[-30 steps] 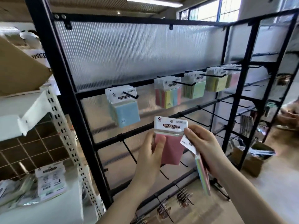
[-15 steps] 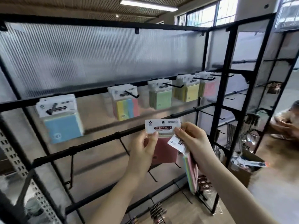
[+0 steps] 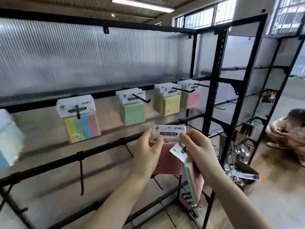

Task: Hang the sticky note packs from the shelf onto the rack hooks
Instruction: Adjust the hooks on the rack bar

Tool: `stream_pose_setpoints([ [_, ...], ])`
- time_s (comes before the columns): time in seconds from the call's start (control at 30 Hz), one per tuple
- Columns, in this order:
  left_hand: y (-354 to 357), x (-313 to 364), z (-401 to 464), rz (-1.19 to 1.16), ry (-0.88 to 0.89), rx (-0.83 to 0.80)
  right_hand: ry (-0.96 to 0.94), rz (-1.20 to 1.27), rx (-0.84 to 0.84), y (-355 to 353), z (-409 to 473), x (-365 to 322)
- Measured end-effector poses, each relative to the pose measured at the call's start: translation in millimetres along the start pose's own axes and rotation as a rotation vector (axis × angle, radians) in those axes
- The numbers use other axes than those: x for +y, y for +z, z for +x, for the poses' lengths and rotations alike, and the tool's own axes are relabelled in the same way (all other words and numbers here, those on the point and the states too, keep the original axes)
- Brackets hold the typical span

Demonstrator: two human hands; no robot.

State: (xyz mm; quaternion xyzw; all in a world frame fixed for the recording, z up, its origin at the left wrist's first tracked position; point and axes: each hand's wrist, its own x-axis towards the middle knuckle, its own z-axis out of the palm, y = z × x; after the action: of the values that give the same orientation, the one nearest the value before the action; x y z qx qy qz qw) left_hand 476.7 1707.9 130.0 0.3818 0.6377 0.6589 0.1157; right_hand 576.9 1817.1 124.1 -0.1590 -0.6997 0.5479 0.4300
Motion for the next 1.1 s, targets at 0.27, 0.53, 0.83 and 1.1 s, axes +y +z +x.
stream_pose_setpoints([
  [0.27,50.3,-4.4,78.8,0.044,0.141,-0.094,-0.069,-0.098,0.090,-39.0,83.2,16.7],
  [0.53,110.5,-6.2,131.2,0.010,0.187,-0.177,-0.119,-0.081,0.088,-91.8,128.6,32.1],
  [0.83,171.7,8.4,179.8,0.003,0.219,-0.185,-0.168,-0.028,0.114,-149.0,191.7,49.2],
  [1.1,214.6,1.0,210.3,0.039,0.313,0.019,-0.206,0.081,0.011,-175.2,237.3,62.8],
])
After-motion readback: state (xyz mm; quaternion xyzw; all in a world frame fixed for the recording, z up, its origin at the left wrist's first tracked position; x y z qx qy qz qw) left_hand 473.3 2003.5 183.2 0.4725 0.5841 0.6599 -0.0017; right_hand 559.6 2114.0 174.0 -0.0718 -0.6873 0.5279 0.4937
